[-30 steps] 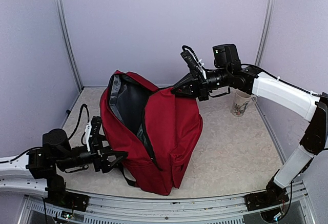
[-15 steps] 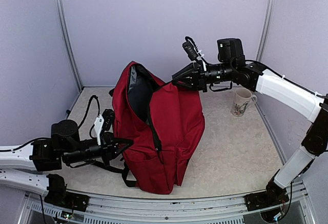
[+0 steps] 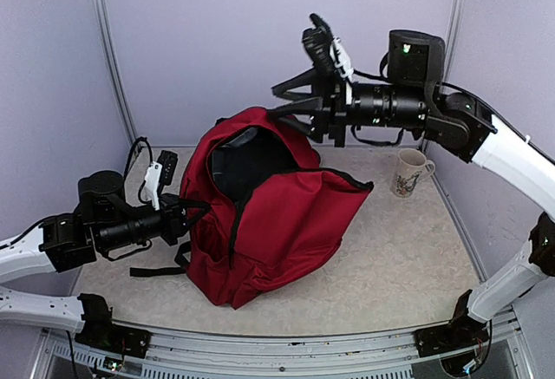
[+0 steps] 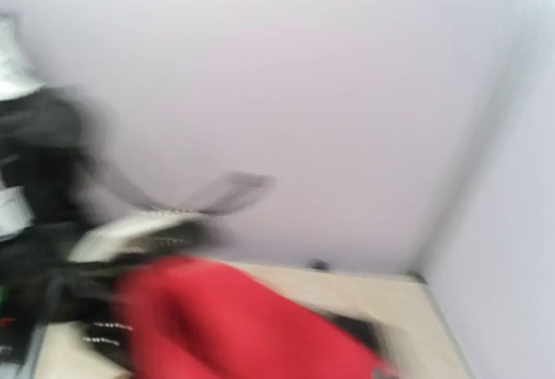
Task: Pack the student bag
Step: Pick up the largest pocket of the bag from the student bag.
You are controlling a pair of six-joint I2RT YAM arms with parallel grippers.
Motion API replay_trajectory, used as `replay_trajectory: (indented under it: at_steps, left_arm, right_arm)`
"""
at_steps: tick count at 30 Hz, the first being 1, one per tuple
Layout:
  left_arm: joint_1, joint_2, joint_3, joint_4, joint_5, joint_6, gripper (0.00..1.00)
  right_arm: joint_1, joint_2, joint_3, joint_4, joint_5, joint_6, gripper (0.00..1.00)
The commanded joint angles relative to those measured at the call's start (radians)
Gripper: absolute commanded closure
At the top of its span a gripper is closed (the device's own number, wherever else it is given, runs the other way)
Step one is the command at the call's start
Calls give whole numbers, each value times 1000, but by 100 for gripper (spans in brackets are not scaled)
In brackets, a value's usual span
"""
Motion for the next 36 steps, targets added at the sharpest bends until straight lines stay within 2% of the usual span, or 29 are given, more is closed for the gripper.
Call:
replay_trajectory:
  at_steps: [1, 4, 7, 9, 15, 18, 21, 26, 29, 32, 36]
  left_arm:
    - [7, -39, 91, 121, -37, -72, 100]
    - [7, -43, 104, 104, -68, -68, 100]
    - [7, -47, 112, 88, -80, -73, 100]
    - [5, -50, 117, 79, -88, -80, 100]
    - [2, -66, 116, 69, -120, -93, 100]
    - [3, -72, 126, 56, -126, -87, 100]
    - [2, -75, 132, 48, -132, -84, 100]
    - [-4, -75, 136, 51, -122, -96, 100]
    - [-19, -82, 143, 55, -112, -101, 100]
    - [-49, -91, 168, 45, -120, -89, 100]
    - [-117, -87, 227, -16, -219, -73, 100]
  right_arm:
    - [277, 11, -61, -70, 159, -219, 53]
    - [360, -15, -192, -2, 0, -252, 52]
    - [391, -36, -292, 94, -116, -198, 54]
    - [433, -33, -328, 120, -44, -197, 57]
    - [552, 34, -452, 210, 369, -263, 69]
    - [575, 73, -464, 223, 465, -260, 75]
    - [578, 60, -519, 298, 525, -257, 74]
    - [570, 75, -572, 395, 781, -307, 73]
    - [519, 90, -557, 361, 818, -262, 75]
    - [435, 73, -588, 387, 750, -209, 76]
    - [390, 84, -595, 466, 692, -251, 75]
